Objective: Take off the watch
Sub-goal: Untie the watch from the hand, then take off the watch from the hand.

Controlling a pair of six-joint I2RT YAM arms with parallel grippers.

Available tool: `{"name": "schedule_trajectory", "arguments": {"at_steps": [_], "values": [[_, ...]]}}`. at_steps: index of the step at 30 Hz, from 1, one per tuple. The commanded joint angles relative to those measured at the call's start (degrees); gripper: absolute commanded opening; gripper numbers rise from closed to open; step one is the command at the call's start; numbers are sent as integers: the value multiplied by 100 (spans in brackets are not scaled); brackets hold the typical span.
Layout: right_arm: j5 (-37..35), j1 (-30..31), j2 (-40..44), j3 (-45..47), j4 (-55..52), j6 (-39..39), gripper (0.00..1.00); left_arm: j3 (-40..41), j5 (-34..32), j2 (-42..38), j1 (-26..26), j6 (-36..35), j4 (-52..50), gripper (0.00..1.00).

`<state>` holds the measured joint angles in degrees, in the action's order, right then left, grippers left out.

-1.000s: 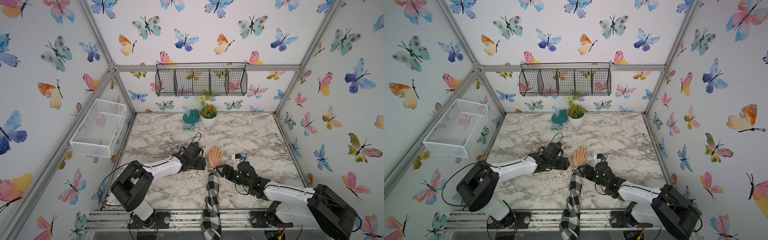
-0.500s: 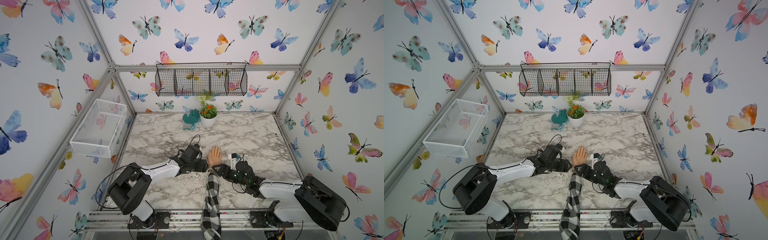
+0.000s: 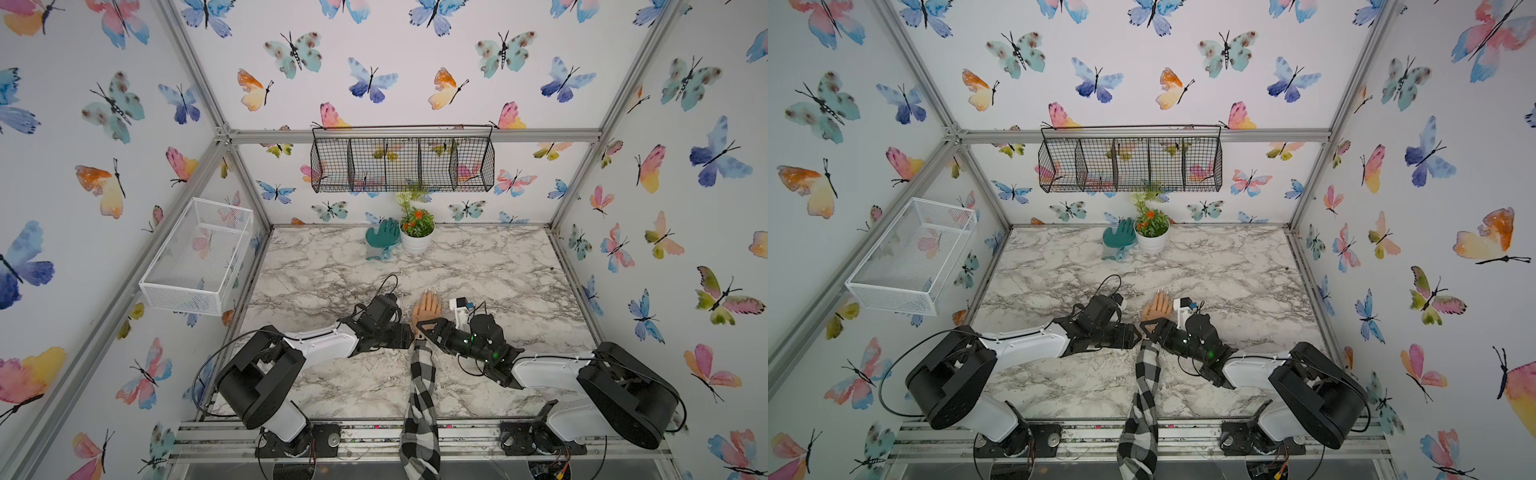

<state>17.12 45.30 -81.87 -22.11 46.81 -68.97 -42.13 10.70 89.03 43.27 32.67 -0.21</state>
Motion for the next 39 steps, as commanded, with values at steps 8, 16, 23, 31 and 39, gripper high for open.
{"name": "schedule_trajectory", "arguments": {"at_steps": [8,16,23,31,39], "values": [[680,-21,-340,-748,110,73,67,123,128,52,58,97,188,71],[-732,-39,1250,-1036,-3081,1798,67,126,152,35,59,76,213,71],[-1741,-39,2280,-459,-4315,3074,67,55,168,-243,50,41,76,71],[-1225,-38,1901,-135,-4077,3702,49,-15,645,-395,222,9,-14,71],[-973,-39,1594,35,-3366,3011,41,36,407,-223,531,38,-4,71]]}}
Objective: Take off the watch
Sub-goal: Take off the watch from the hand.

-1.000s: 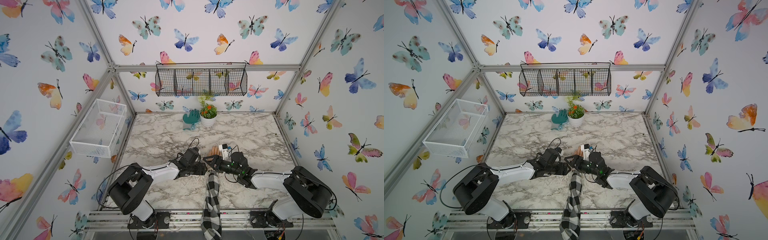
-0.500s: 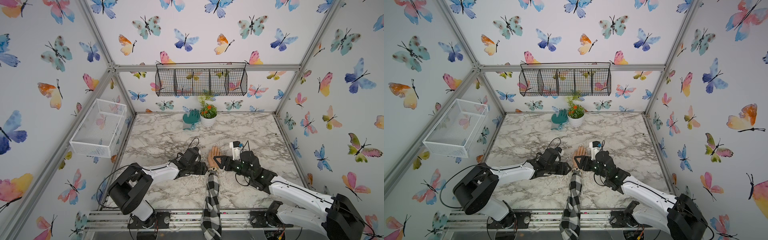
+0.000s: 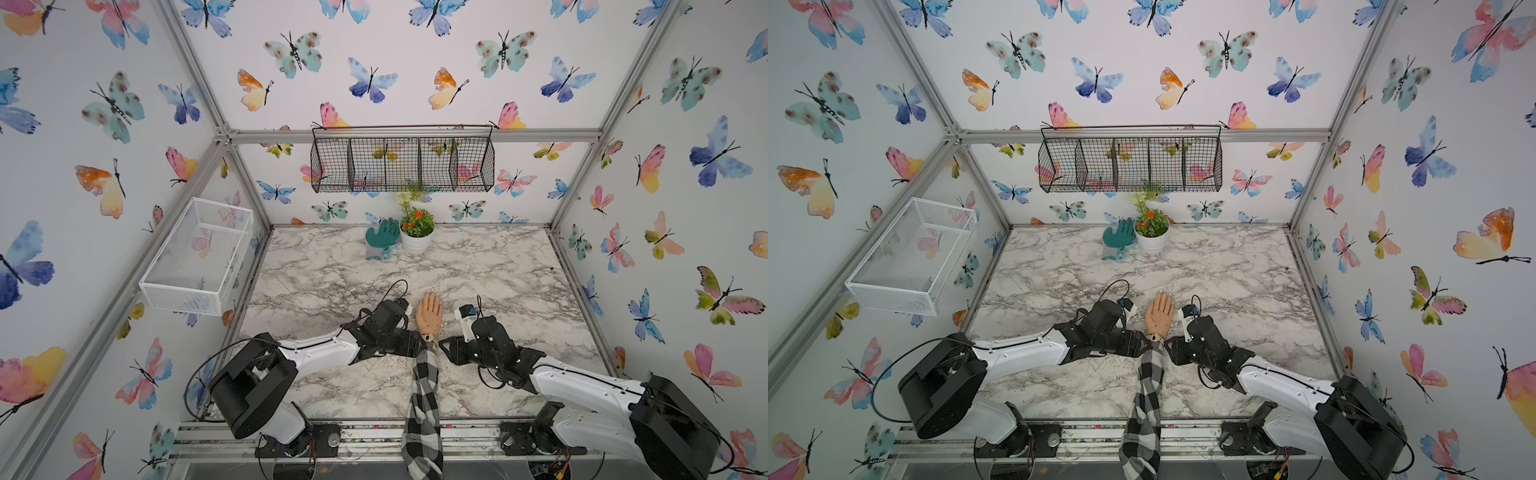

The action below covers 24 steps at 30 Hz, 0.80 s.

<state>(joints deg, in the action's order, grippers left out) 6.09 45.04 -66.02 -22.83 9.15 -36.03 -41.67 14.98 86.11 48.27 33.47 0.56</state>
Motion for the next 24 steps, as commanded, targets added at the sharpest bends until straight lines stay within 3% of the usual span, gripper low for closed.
{"name": "schedule_trajectory", "arguments": {"at_steps": [1,12,24], "values": [[129,-12,10,140,484,-464,40,1,-30,82,29,-51,-77,71],[518,-12,-380,182,1281,-1643,33,18,-83,196,42,-113,-34,71],[534,-19,-712,69,1431,-1844,31,70,-70,231,73,-78,43,71]]}}
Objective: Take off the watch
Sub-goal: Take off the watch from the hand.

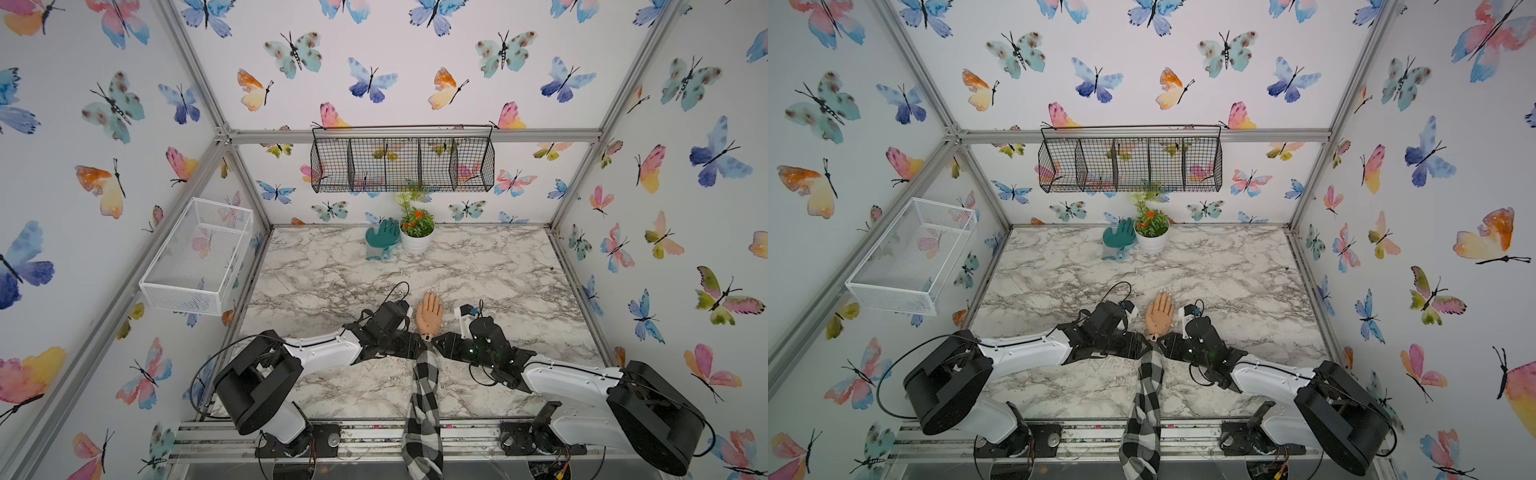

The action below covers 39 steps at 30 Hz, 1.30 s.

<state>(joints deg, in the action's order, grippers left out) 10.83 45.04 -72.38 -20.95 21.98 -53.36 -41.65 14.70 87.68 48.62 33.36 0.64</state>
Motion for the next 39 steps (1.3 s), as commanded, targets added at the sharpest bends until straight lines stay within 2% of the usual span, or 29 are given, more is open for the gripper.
{"name": "schedule_trajectory", "arguments": {"at_steps": [1,14,23,39], "values": [[45,-11,-103,-128,157,-128,30,69,-42,78,42,-67,45,71],[10,-37,-172,-173,247,-227,20,45,-37,118,95,-58,67,71],[85,-52,-133,-164,279,-262,2,42,-46,100,104,-49,68,71],[449,-61,-94,-947,35,-97,2,86,-151,-4,104,81,103,71]]}}
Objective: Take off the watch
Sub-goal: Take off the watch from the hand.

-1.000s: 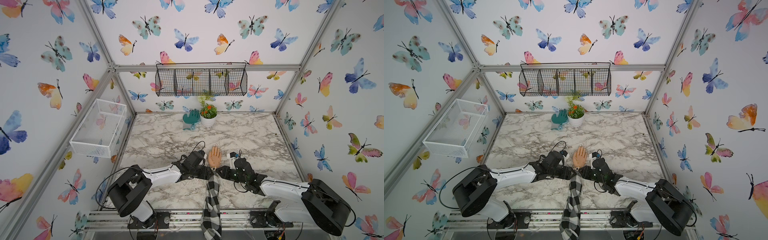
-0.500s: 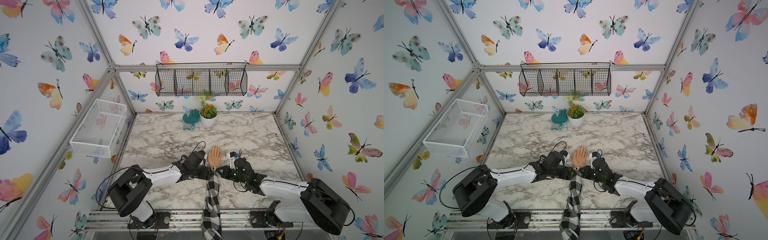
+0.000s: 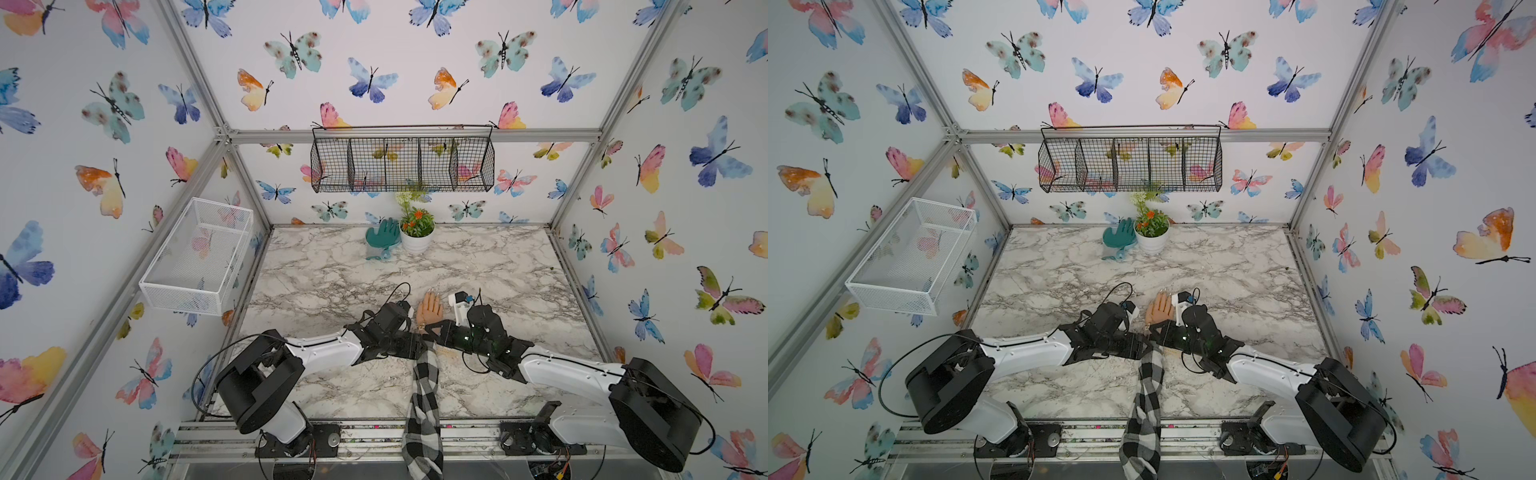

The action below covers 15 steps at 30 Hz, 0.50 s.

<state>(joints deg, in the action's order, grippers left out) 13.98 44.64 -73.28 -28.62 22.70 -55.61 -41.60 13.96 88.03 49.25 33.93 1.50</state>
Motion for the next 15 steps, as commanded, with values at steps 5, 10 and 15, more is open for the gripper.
{"name": "schedule_trajectory", "arguments": {"at_steps": [5,10,15], "values": [[201,-25,-133,-288,-28,136,2,124,-241,-218,14,83,-8,71],[354,-17,-315,-539,-28,220,2,168,-492,-669,-261,173,-148,71],[725,-21,-716,-1008,-92,378,2,298,-751,-1326,-894,468,-324,71]]}}
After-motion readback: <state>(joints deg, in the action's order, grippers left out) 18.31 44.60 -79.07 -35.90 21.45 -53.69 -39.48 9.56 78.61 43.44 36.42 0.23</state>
